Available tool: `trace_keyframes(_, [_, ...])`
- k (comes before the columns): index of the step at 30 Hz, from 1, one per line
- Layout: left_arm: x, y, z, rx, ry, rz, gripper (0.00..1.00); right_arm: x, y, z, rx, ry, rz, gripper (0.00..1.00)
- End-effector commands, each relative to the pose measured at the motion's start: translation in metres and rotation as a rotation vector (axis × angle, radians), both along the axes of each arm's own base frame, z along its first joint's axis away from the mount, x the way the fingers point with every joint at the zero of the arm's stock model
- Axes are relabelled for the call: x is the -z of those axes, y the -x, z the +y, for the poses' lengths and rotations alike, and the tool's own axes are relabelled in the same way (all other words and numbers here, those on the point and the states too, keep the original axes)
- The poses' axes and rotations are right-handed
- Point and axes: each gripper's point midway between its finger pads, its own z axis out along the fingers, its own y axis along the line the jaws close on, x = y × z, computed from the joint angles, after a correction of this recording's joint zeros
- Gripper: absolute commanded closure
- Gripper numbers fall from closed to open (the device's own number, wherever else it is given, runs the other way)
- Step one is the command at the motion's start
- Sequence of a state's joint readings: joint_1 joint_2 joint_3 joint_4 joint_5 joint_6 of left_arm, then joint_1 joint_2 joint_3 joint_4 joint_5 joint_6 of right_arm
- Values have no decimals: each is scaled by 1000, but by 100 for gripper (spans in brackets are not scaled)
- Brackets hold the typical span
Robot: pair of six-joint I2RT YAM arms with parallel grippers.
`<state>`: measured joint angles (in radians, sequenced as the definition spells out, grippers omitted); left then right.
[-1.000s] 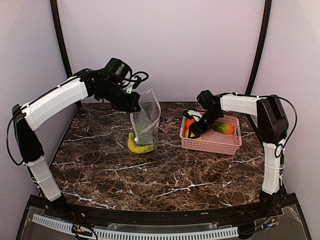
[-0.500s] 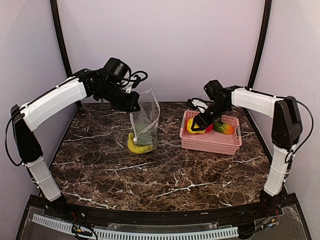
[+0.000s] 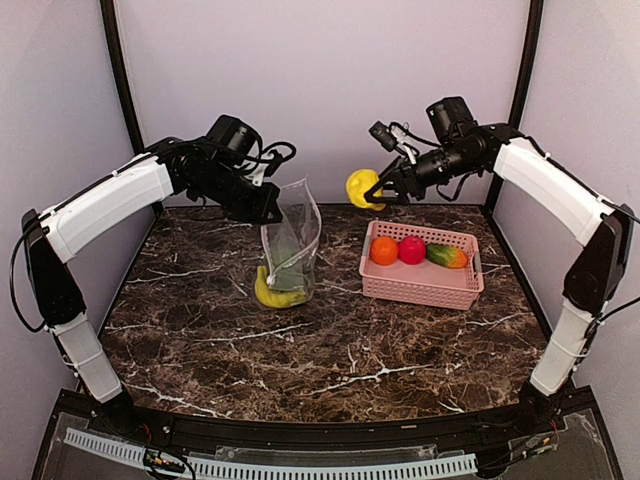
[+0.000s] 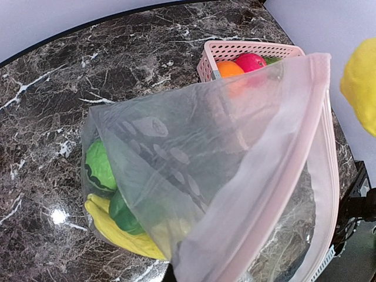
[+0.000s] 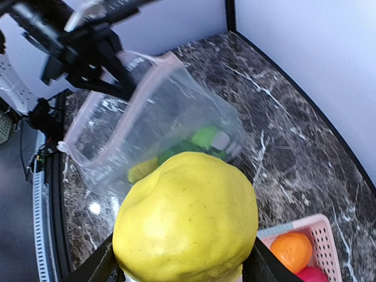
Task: Place the food in the zip-top bag and seal the zipper
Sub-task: Place the fake fruit in the zipper food storage bag.
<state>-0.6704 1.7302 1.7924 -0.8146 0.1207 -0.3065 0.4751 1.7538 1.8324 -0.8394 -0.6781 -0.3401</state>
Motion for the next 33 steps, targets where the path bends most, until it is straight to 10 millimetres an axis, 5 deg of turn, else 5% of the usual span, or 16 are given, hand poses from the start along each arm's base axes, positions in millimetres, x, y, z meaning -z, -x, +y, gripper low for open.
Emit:
trace_keyframes(1, [-16,2,-3,6,45,-14,99,-58,42,35,-178,-161,-9,45])
trace_keyframes(10, [-19,3,-3,7,54,-17,99,-92,74,89,-347,-260,-79,43])
trace_keyframes(33, [-23,8,2,11,44,-23,99,-30,69,135,-485,-272,19,38])
